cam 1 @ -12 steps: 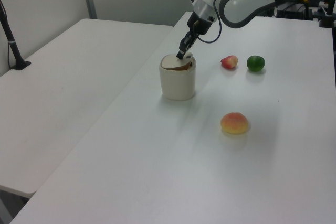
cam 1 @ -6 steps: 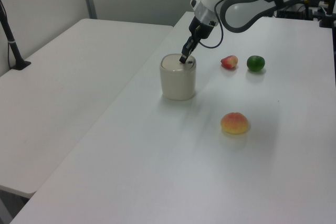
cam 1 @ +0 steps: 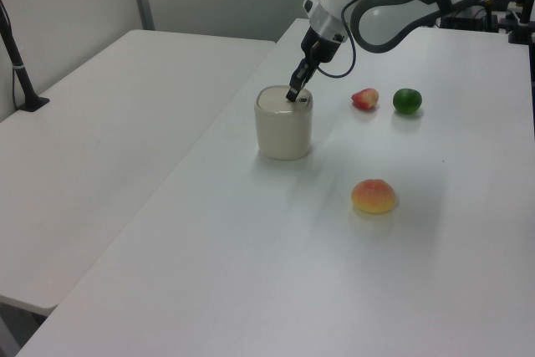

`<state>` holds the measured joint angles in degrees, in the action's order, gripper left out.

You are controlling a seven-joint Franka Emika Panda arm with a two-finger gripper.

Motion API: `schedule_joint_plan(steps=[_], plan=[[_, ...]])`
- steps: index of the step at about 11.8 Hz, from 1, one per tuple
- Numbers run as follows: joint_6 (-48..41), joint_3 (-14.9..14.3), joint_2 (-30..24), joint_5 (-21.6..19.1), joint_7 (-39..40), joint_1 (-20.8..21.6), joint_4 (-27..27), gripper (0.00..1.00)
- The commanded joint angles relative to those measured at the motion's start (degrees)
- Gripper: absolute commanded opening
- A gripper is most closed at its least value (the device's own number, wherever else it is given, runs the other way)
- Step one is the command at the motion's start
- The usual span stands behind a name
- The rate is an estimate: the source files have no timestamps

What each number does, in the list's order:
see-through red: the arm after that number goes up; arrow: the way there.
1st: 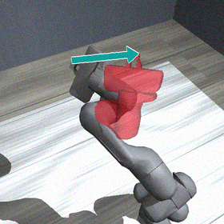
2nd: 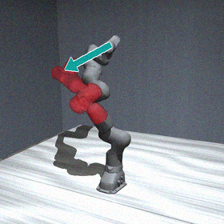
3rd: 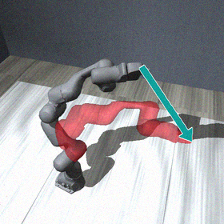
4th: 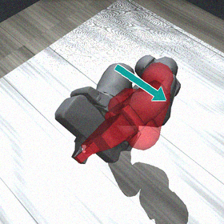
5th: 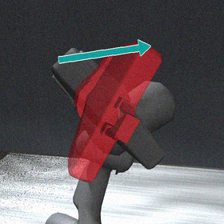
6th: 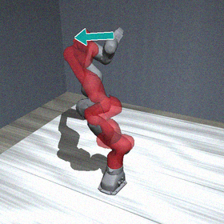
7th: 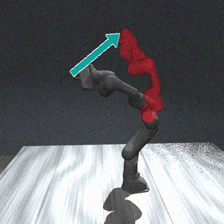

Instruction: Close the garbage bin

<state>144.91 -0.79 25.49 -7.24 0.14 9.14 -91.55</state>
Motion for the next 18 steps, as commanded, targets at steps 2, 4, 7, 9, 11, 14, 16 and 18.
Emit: schedule_joint_plan(steps=[2,4,7,9,11,14,16,18], plan=[[-0.7,-0.4,-0.9,1.3,-0.9,0.4,-2.4,0.0],[-1.3,-0.4,-2.4,1.3,-1.3,0.2,-2.3,0.0],[-6.5,-0.4,-5.4,0.6,-1.5,-0.4,-1.9,0.04],[-12.2,-0.4,-8.5,0.1,-1.5,-0.7,-1.9,0.24],[-17.6,-0.6,-11.4,-0.3,-1.5,-0.9,-1.8,0.49],[-26.7,-0.7,-16.5,-0.2,-1.4,-1.0,-1.8,1.0],[-32.9,-0.7,-19.9,-0.2,-1.6,-1.2,-1.8,1.0],[-39.4,-0.7,-23.2,-0.2,-1.6,-1.7,-1.8,1.0]])
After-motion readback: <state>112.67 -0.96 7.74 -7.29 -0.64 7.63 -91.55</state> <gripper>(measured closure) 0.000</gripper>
